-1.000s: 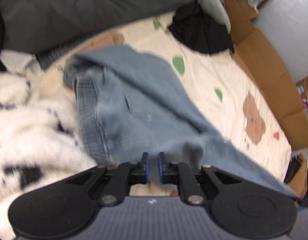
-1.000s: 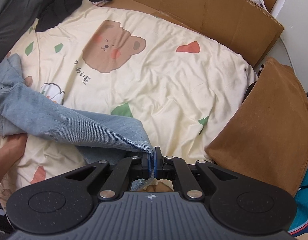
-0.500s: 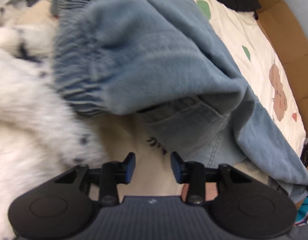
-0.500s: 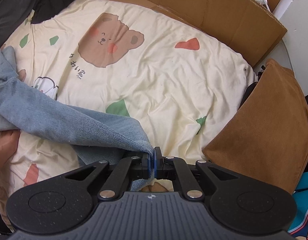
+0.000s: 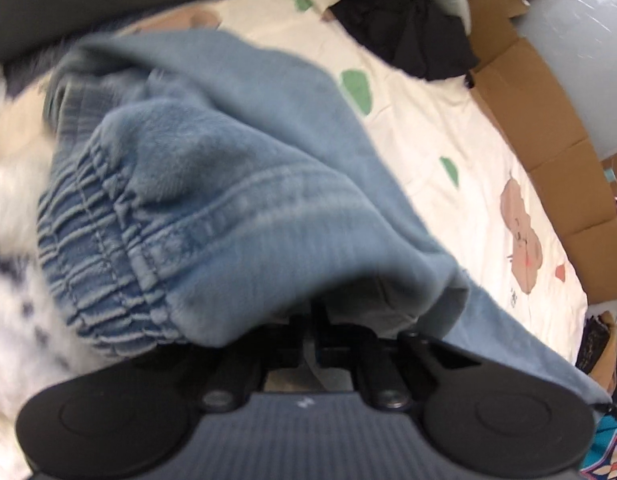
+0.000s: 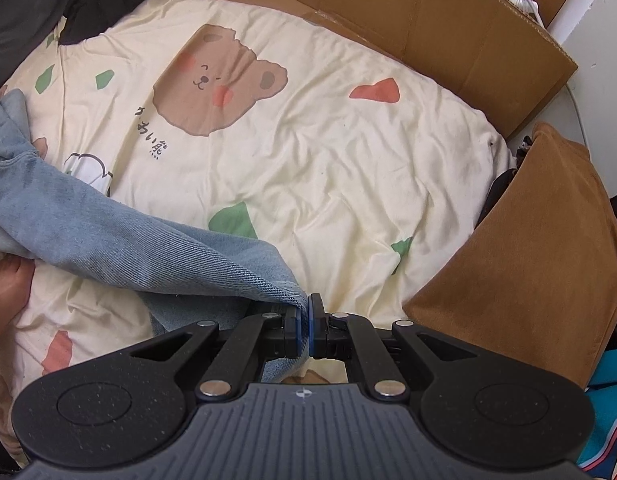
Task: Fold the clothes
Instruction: 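Lift the jeans with the left tool while the right tool holds the leg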
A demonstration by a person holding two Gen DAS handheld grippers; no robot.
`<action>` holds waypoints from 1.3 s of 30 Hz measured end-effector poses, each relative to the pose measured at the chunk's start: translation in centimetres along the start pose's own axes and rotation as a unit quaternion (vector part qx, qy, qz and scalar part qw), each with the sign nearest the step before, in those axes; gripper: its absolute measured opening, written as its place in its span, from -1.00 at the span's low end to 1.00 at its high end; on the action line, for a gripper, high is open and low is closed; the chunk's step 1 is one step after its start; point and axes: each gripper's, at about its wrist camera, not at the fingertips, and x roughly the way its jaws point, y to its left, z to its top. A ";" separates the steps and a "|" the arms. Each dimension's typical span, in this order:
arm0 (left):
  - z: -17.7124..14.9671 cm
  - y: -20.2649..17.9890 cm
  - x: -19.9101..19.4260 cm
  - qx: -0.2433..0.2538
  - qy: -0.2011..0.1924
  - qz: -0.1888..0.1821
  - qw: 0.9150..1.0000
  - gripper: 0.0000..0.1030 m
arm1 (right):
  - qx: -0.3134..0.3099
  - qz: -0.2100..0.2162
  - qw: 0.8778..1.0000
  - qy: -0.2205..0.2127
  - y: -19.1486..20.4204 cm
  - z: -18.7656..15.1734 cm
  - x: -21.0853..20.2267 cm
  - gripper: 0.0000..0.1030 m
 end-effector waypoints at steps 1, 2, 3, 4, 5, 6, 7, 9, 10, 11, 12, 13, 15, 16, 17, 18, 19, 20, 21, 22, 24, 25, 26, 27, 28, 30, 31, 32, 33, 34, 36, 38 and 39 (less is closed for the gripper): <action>0.6 -0.3 -0.3 0.001 -0.003 -0.002 1.000 -0.92 | -0.001 -0.001 1.000 -0.001 0.0 0.1 0.0 -0.99; 1.1 -0.6 -0.7 0.002 -0.006 -0.004 1.000 -0.92 | -0.001 -0.003 1.000 -0.002 0.0 0.3 0.0 -0.99; 1.8 -1.0 -0.9 0.007 -0.009 -0.004 1.000 -0.92 | -0.002 -0.004 1.000 -0.002 0.0 0.5 0.1 -0.99; 2.4 -1.4 -1.0 0.013 -0.012 -0.004 1.000 -0.92 | -0.004 -0.006 1.000 -0.002 0.0 0.7 0.3 -0.99; 3.1 -1.8 -1.1 0.019 -0.015 -0.004 1.000 -0.92 | -0.006 -0.007 1.000 -0.002 0.0 0.9 0.5 -0.99; 3.7 -2.2 -1.0 0.025 -0.017 -0.002 1.000 -0.93 | -0.008 -0.009 1.000 -0.002 0.0 1.1 0.8 -0.99; 4.2 -2.6 -0.9 0.032 -0.019 -0.001 0.999 -0.93 | -0.010 -0.011 1.000 -0.001 -0.1 1.3 1.1 -0.99; 4.8 -3.7 0.1 0.037 -0.021 0.002 0.999 -0.93 | -0.013 -0.013 1.000 0.001 -0.2 1.7 1.8 -0.99; 5.2 -4.0 0.4 0.039 -0.022 0.002 0.999 -0.93 | -0.013 -0.014 1.000 0.001 -0.3 1.9 2.2 -0.99; 5.9 -4.1 0.8 0.043 -0.022 0.004 0.999 -0.93 | -0.013 -0.015 1.000 0.002 -0.4 2.1 2.6 -0.99; 6.7 -4.3 1.2 0.046 -0.021 0.006 0.999 -0.93 | -0.014 -0.017 1.000 0.003 -0.5 2.3 3.0 -0.99; 7.4 -4.4 1.8 0.050 -0.021 0.009 0.998 -0.93 | -0.016 -0.018 1.000 0.004 -0.6 2.6 3.5 -0.99; 8.7 -4.8 3.1 0.057 -0.019 0.014 0.998 -0.93 | -0.019 -0.020 1.000 0.006 -0.7 3.0 4.5 -0.99; 9.2 -5.1 3.8 0.059 -0.019 0.017 0.998 -0.93 | -0.021 -0.021 1.000 0.007 -0.8 3.3 5.0 -0.99; 9.5 -5.4 4.3 0.062 -0.017 0.020 0.998 -0.93 | -0.023 -0.021 0.999 0.008 -0.9 3.5 5.5 -0.99; 9.7 -5.6 4.9 0.062 -0.016 0.023 0.998 -0.93 | -0.025 -0.022 0.999 0.009 -1.0 3.7 6.0 -0.99; 10.1 -5.6 5.4 0.060 -0.016 0.025 0.998 -0.93 | -0.026 -0.023 0.999 0.010 -1.1 4.0 6.5 -0.99; 10.6 -5.5 6.1 0.058 -0.014 0.028 0.998 -0.93 | -0.029 -0.024 0.999 0.010 -1.1 4.2 7.1 -0.99; 11.2 -5.5 6.8 0.055 -0.012 0.031 0.998 -0.93 | -0.031 -0.024 0.999 0.011 -1.3 4.4 7.6 -0.99; 11.5 -5.4 7.5 0.055 -0.008 0.035 0.998 -0.93 | -0.032 -0.023 0.999 0.012 -1.4 4.7 8.2 -0.99; 12.1 -5.3 8.9 0.056 0.003 0.043 0.998 -0.93 | -0.031 -0.022 0.999 0.014 -1.7 5.2 9.5 -0.99; 12.3 -5.4 9.6 0.058 0.008 0.046 0.997 -0.93 | -0.030 -0.023 0.999 0.016 -1.8 5.4 10.2 -0.99; 12.5 -5.4 10.3 0.062 0.014 0.050 0.997 -0.92 | -0.027 -0.023 0.999 0.017 -1.8 5.6 10.9 -0.99; 12.5 -5.5 10.9 0.067 0.018 0.054 0.996 -0.92 | -0.024 -0.024 0.999 0.020 -1.8 5.7 11.6 -0.98; 12.6 -5.5 11.4 0.072 0.022 0.058 0.996 -0.92 | -0.019 -0.025 0.999 0.023 -1.8 5.7 12.3 -0.98; 12.7 -5.5 12.2 0.075 0.027 0.064 0.995 -0.92 | -0.014 -0.027 0.999 0.031 -1.6 5.5 13.7 -0.98; 12.7 -5.5 12.6 0.076 0.030 0.067 0.994 -0.91 | -0.016 -0.029 0.999 0.036 -1.3 5.3 14.4 -0.97; 12.7 -5.5 12.9 0.077 0.032 0.070 0.994 -0.89 | -0.018 -0.032 0.999 0.040 -1.1 5.1 15.0 -0.96; 12.7 -5.5 13.0 0.078 0.034 0.073 0.994 -0.88 | -0.022 -0.035 0.998 0.043 -0.9 4.9 15.5 -0.95; 12.7 -5.6 13.2 0.078 0.037 0.074 0.993 -0.88 | -0.026 -0.039 0.998 0.044 -0.7 4.7 16.0 -0.91; 12.9 -5.7 13.1 0.071 0.044 0.078 0.993 -0.88 | -0.025 -0.043 0.998 0.041 -0.6 4.6 16.3 -0.90; 13.2 -5.9 12.7 0.065 0.050 0.081 0.993 -0.87 | -0.018 -0.044 0.998 0.040 -0.7 4.7 15.9 -0.89; 13.2 -5.9 12.2 0.065 0.050 0.081 0.993 -0.86 | -0.014 -0.044 0.998 0.038 -0.9 4.8 15.3 -0.87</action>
